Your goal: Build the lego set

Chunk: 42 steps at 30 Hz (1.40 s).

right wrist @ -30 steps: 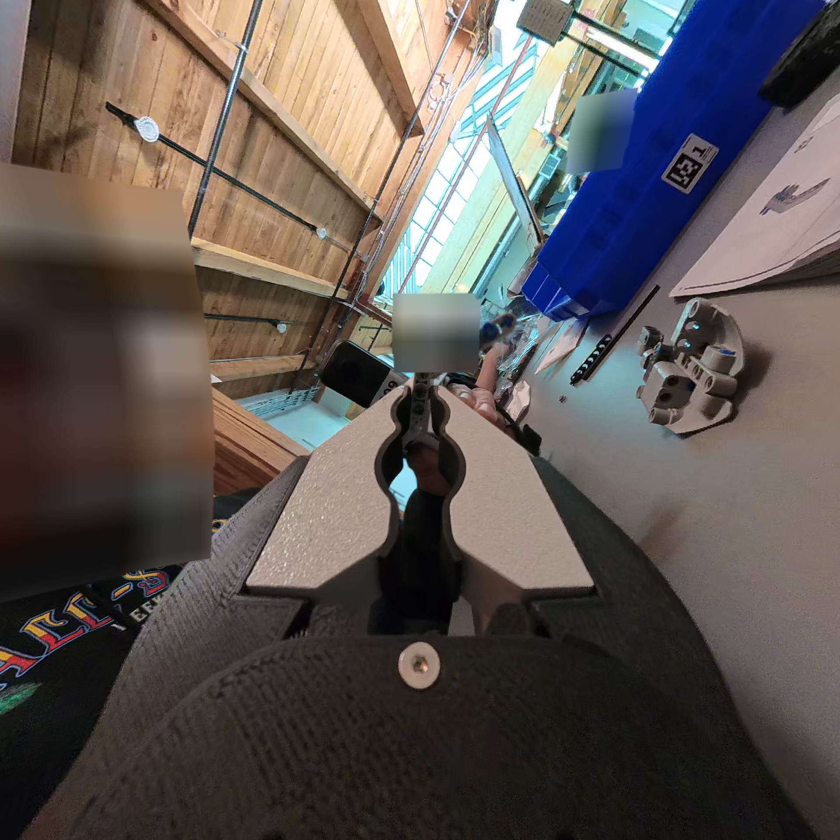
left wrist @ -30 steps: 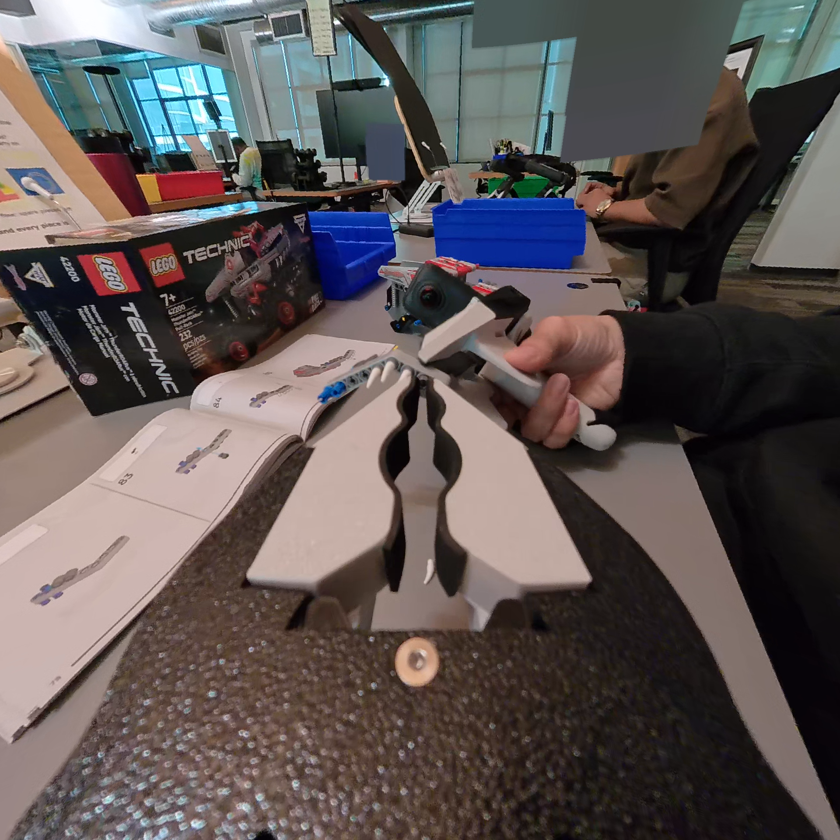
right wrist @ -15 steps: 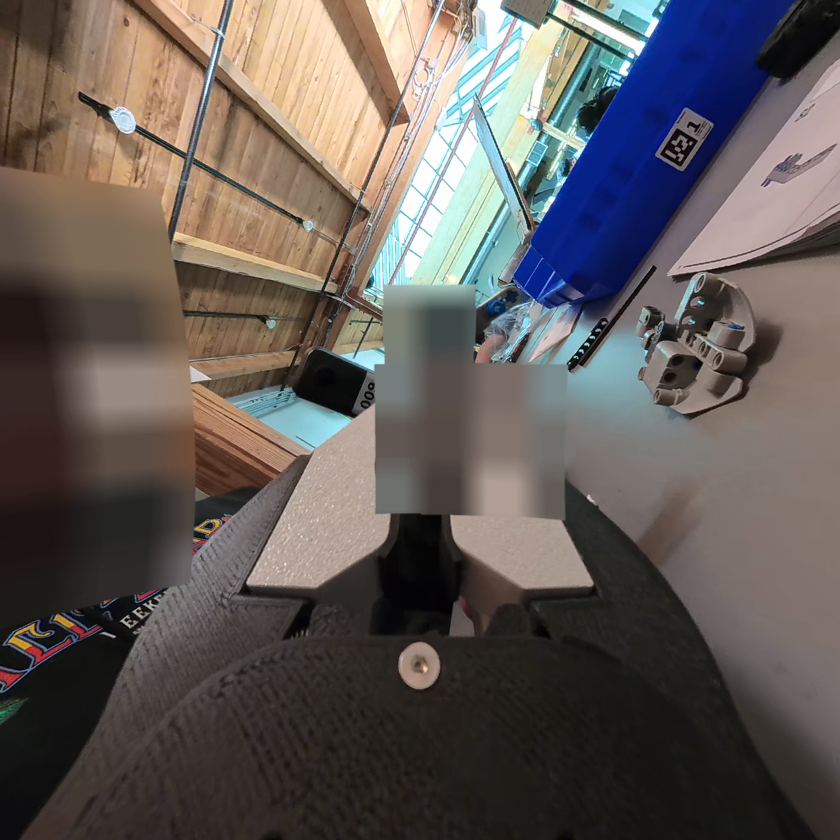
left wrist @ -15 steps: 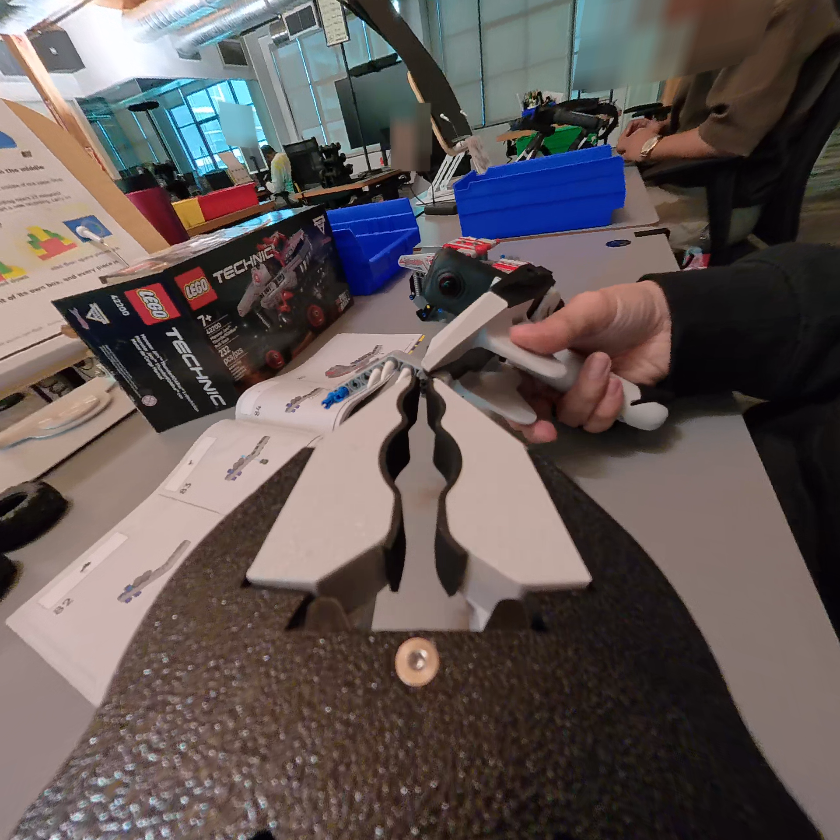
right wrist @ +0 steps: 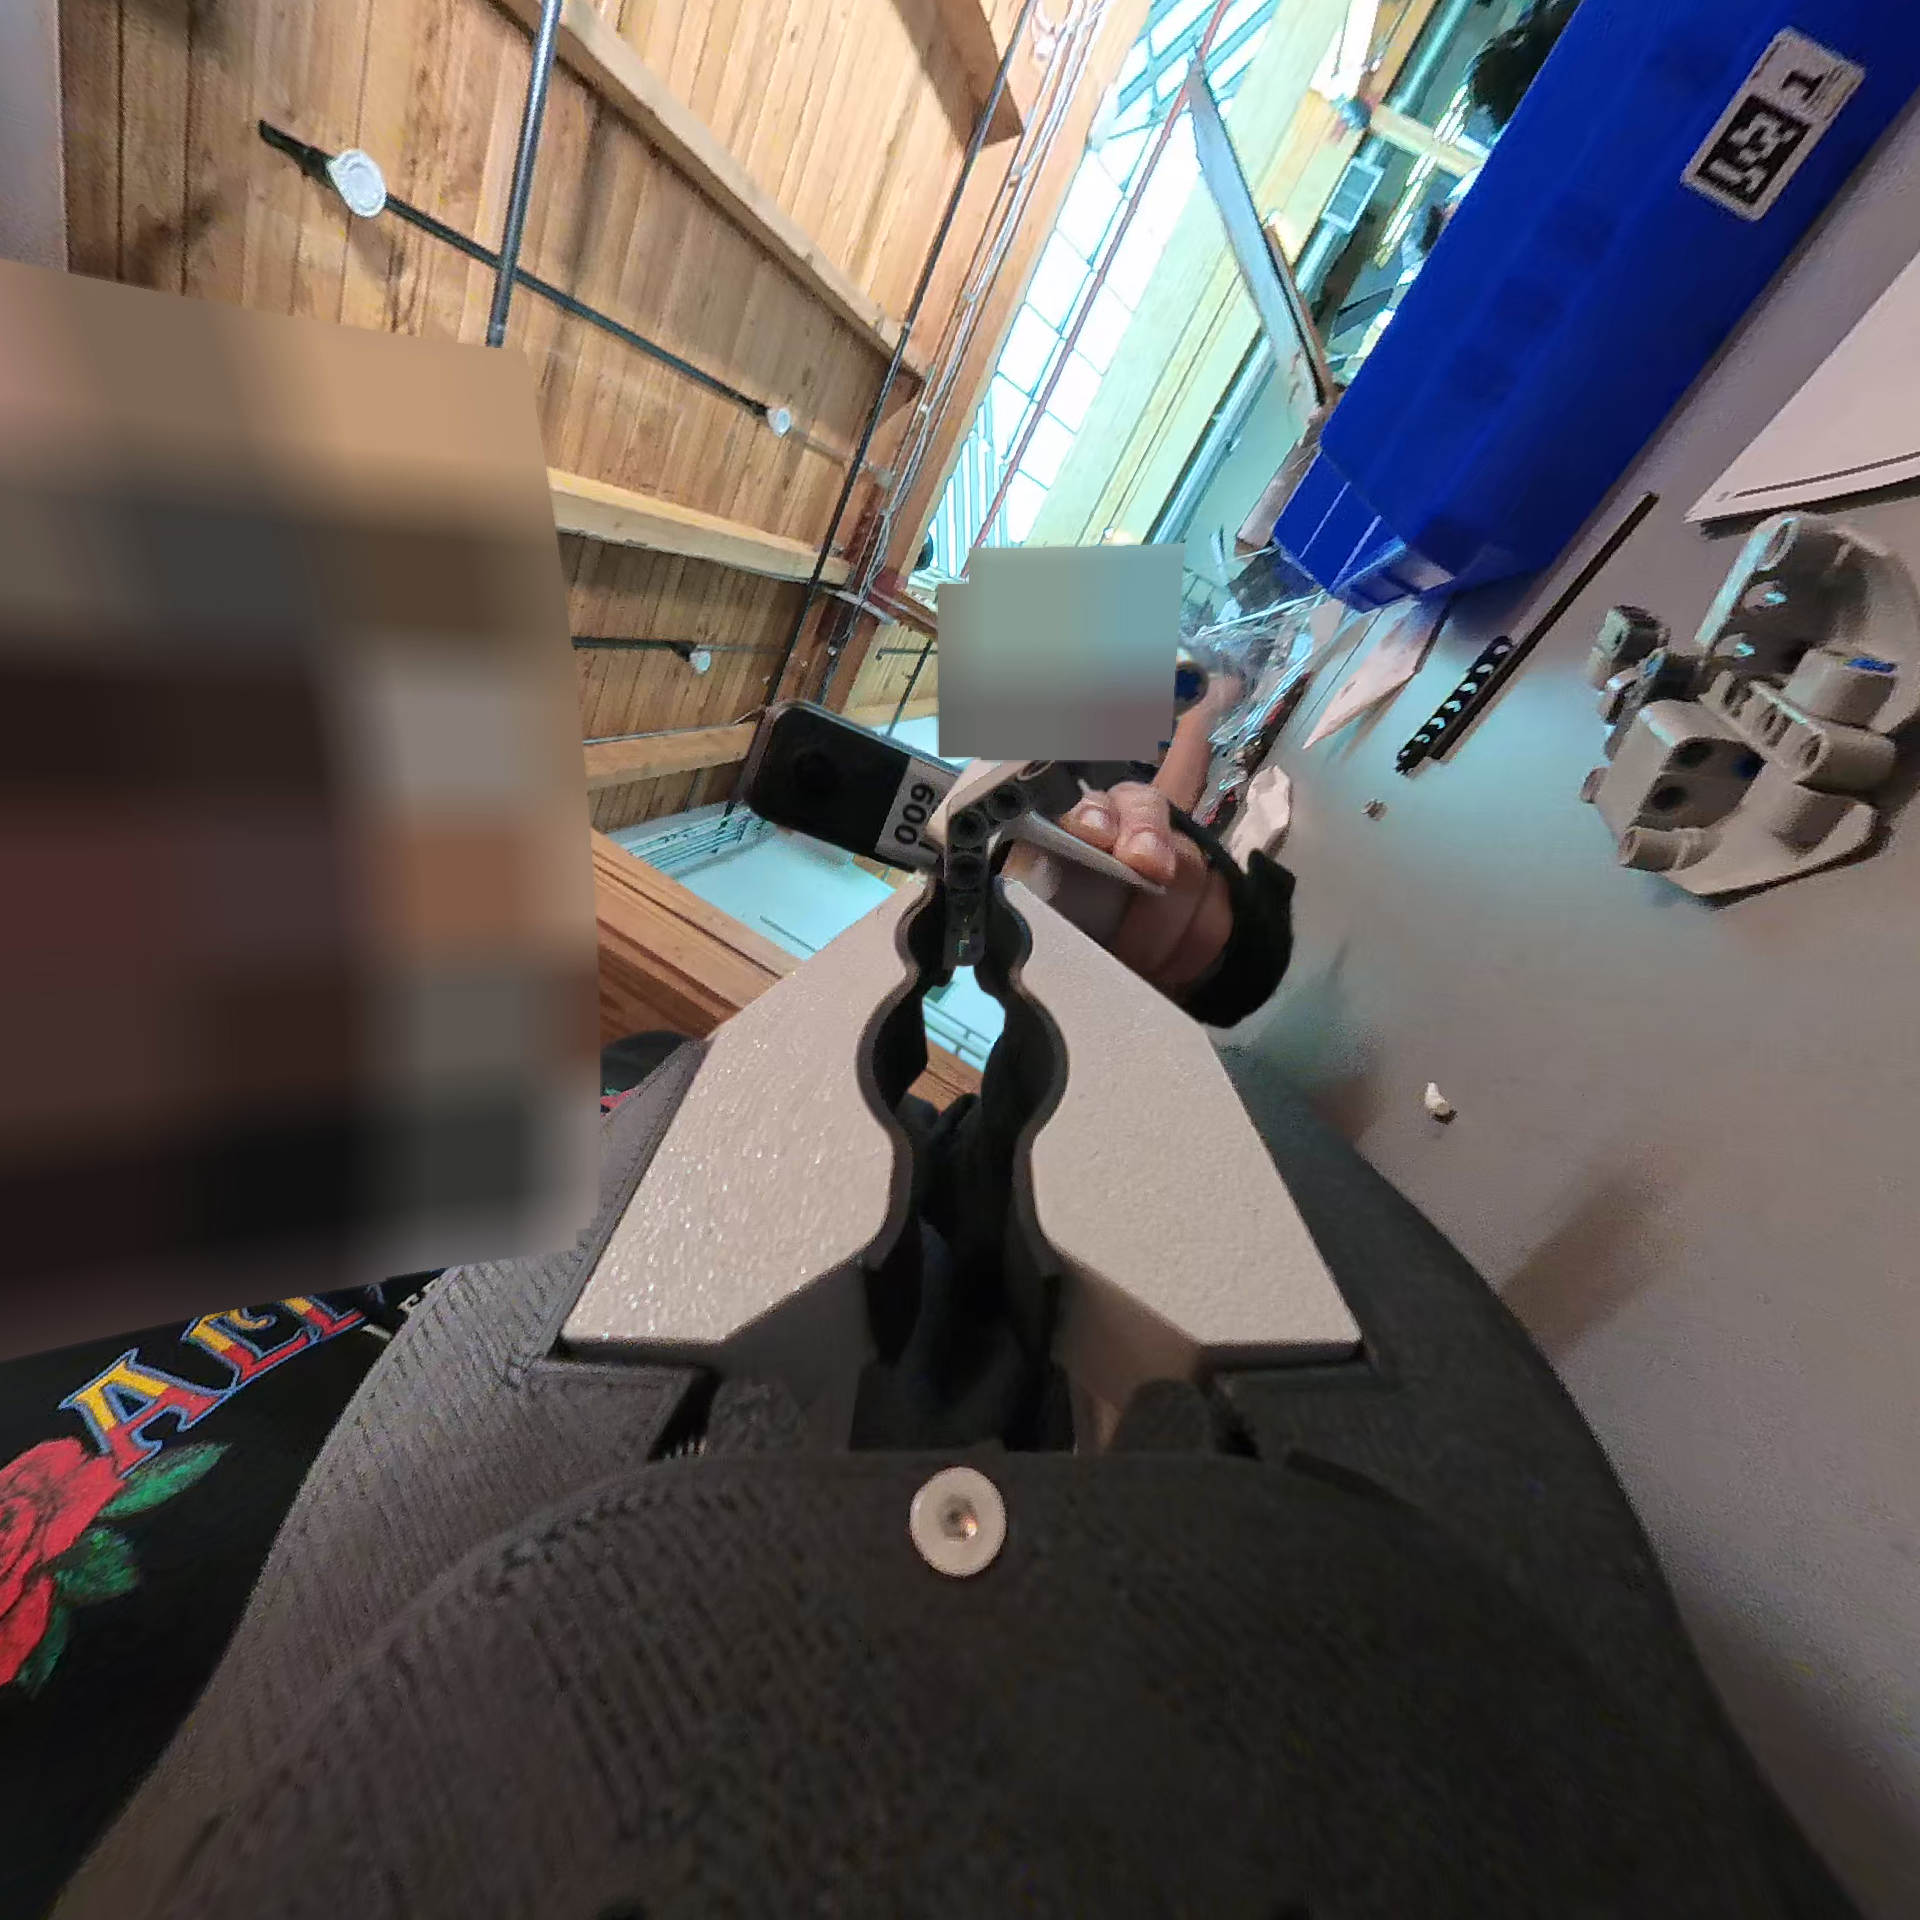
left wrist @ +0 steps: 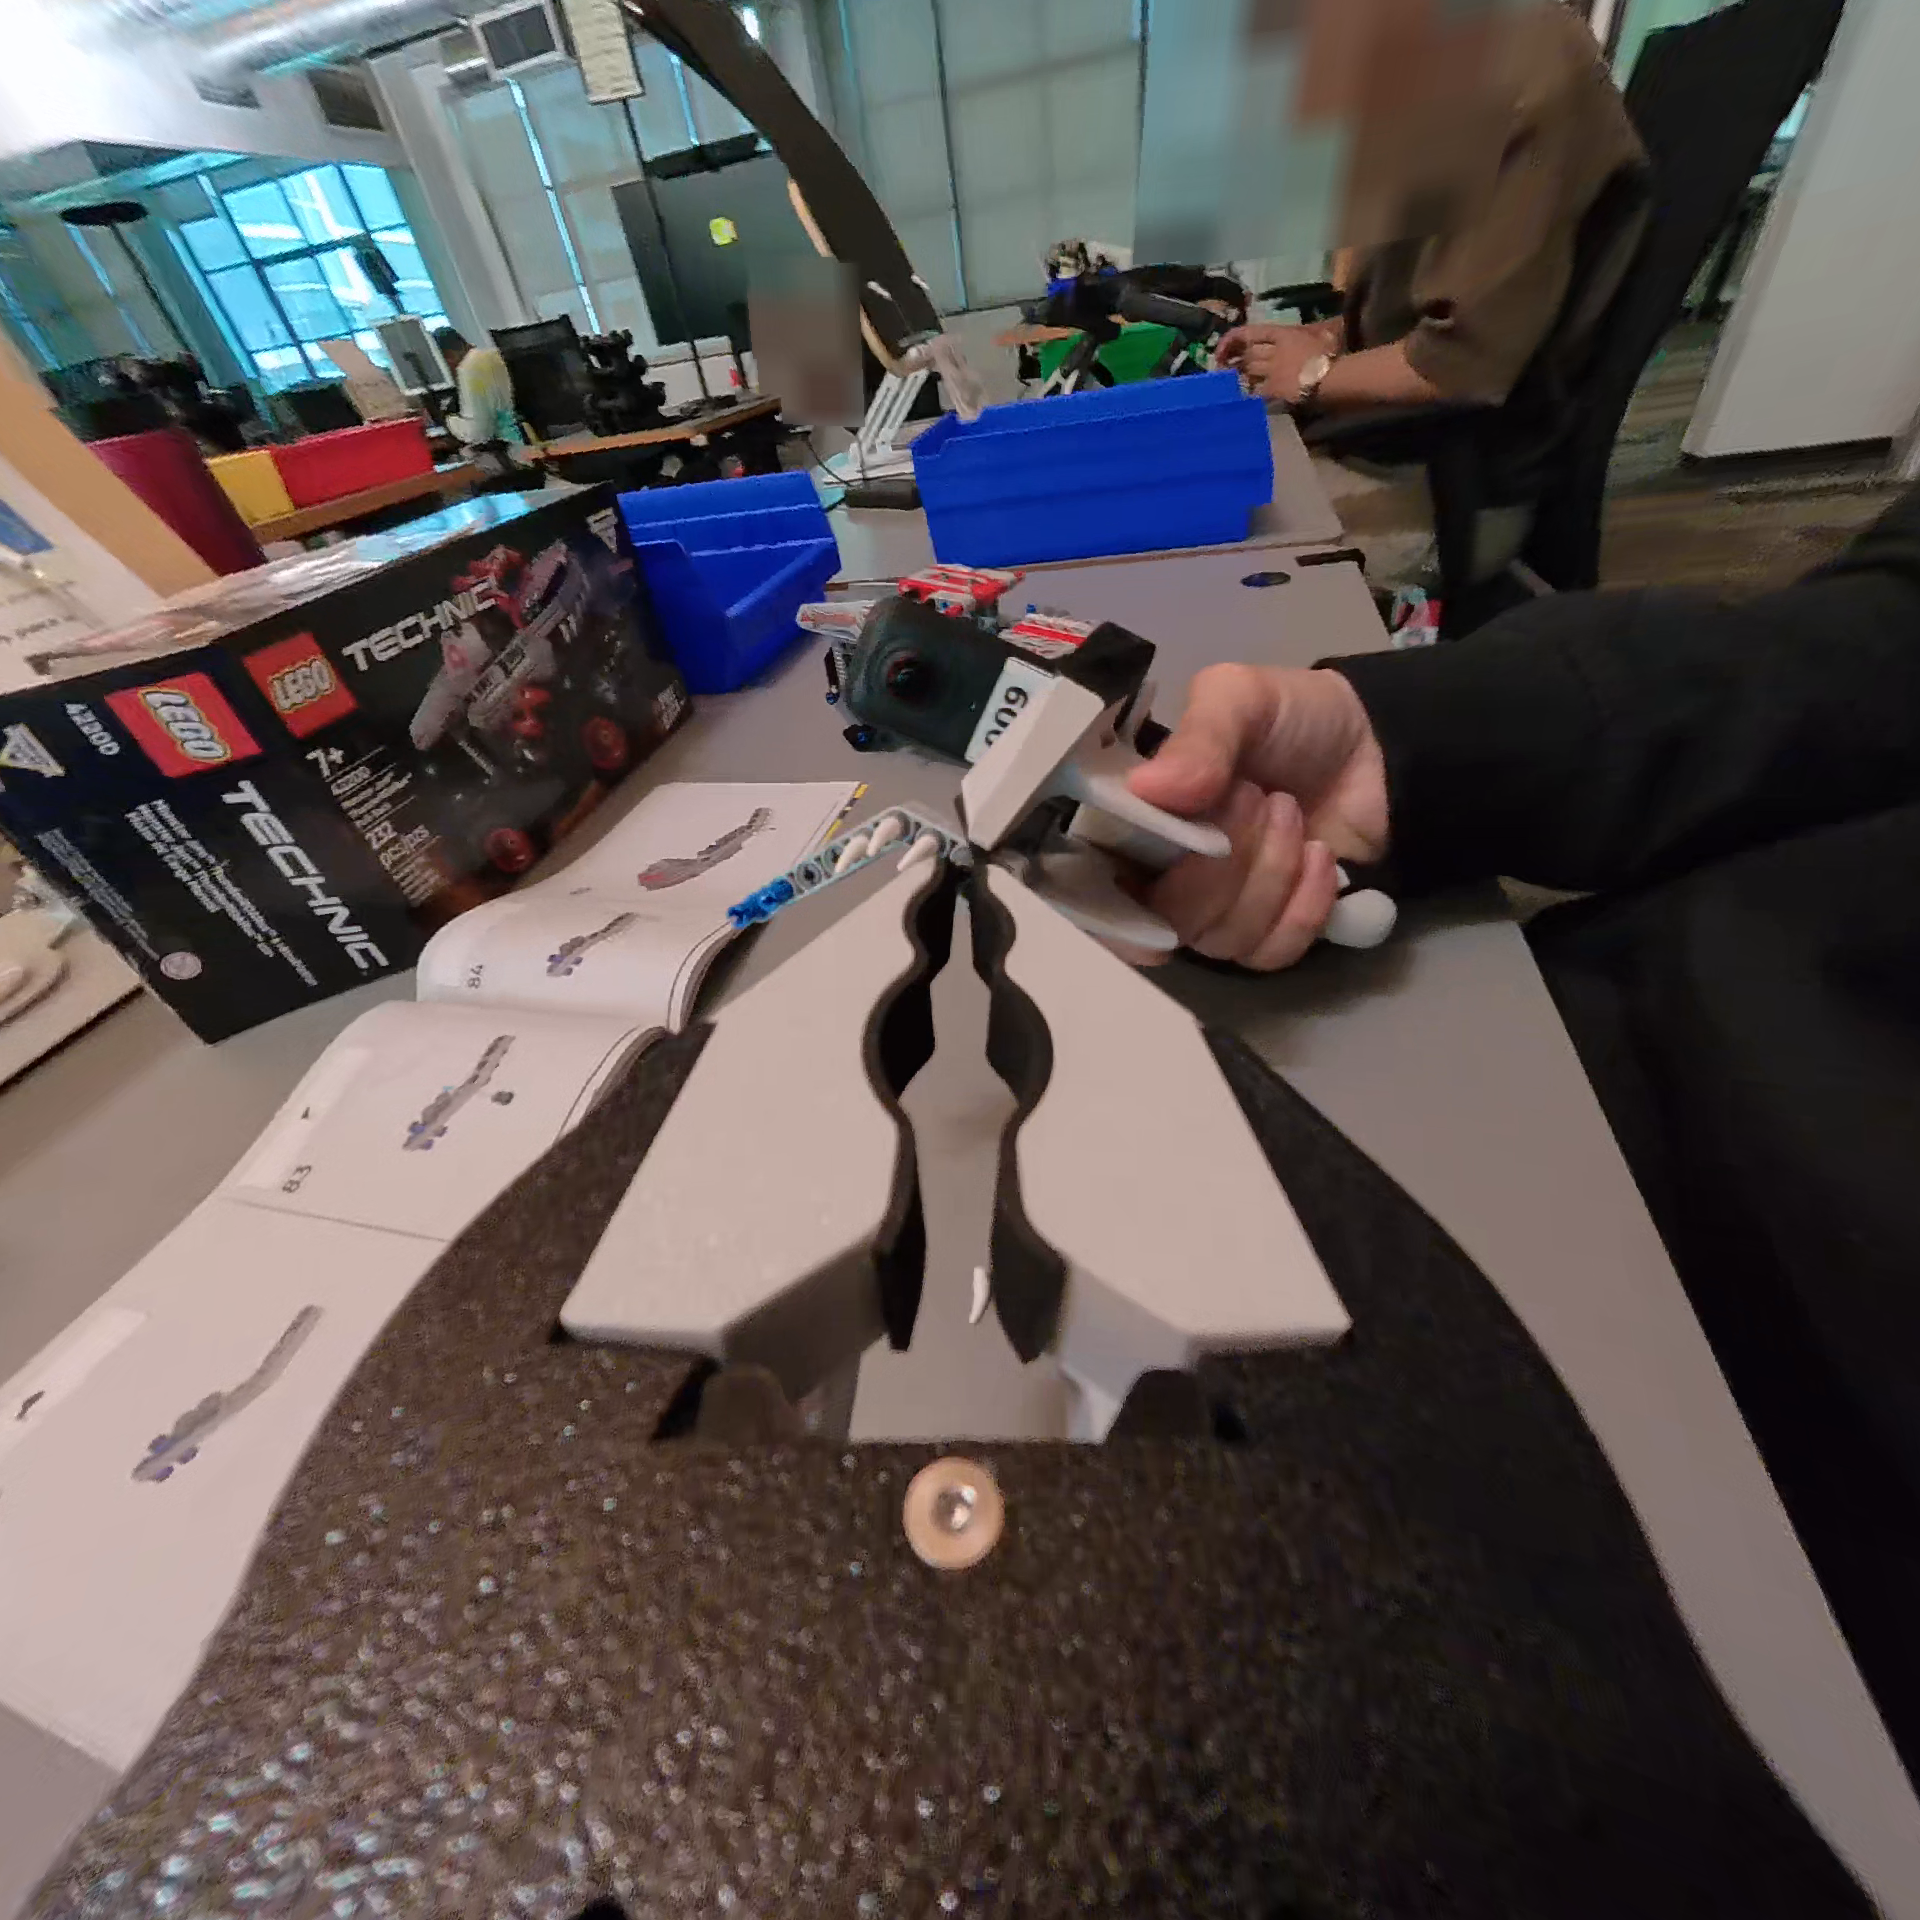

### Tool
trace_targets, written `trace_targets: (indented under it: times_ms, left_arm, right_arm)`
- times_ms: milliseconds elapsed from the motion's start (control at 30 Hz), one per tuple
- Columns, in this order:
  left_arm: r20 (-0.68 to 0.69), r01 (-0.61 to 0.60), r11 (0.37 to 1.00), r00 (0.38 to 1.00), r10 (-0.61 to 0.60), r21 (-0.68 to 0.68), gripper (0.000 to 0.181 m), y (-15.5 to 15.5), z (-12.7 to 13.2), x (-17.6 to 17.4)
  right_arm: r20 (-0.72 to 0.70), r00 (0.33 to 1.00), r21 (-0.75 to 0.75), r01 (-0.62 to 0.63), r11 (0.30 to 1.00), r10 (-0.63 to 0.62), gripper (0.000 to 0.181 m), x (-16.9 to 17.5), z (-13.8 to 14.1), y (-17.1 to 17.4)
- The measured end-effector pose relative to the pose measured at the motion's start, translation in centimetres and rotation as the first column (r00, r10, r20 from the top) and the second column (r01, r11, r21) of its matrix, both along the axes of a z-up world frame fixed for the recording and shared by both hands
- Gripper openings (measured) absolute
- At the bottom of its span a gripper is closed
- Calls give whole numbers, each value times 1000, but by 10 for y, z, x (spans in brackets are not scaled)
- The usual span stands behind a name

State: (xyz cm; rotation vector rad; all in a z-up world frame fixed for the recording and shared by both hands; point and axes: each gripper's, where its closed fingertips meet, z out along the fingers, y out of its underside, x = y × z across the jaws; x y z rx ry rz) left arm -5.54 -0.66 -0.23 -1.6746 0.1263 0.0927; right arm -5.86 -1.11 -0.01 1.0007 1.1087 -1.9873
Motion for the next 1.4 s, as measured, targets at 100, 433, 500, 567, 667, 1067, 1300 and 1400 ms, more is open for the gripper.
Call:
trace_targets:
  times_ms: [100, 433, 500, 567, 667, 1067, 1300, 1400]
  left_arm:
    - [2, 73, 997, 997, -73, -28, 0, -6, -1, 8]
    - [-279, -4, 989, 960, -38, -150, 0, -12, -3, 11]
    - [-383, -60, 980, 924, -17, -190, 0, -13, -2, 11]
    - [-449, -100, 974, 894, -1, -203, 0, -13, -1, 11]
    - [-550, -165, 957, 835, 6, -240, 0, -14, -6, 9]
    - [-187, 0, 990, 982, -27, -141, 0, -15, -19, 3]
    - [-115, 31, 989, 992, -47, -142, 4, -12, -26, 4]
    - [-146, 3, 978, 989, -34, -207, 4, -14, -38, -1]
  right_arm:
    - [-49, 998, 16, -41, 999, 41, 7, 8, 3, -4]
    - [-136, 985, 109, -90, 990, 105, 7, 15, 1, -14]
    - [-158, 981, 115, -91, 989, 109, 7, 18, 2, -14]
    - [-173, 981, 133, -66, 989, 89, 7, 17, 1, -14]
    - [-180, 980, 181, -46, 982, 79, 7, 16, -3, -15]
    - [-131, 987, 299, -50, 953, 93, 6, 10, -20, -19]
    - [-87, 992, 230, -66, 971, 88, 6, 8, -15, -13]
    - [-59, 995, 304, -57, 951, 78, 6, 4, -26, -16]
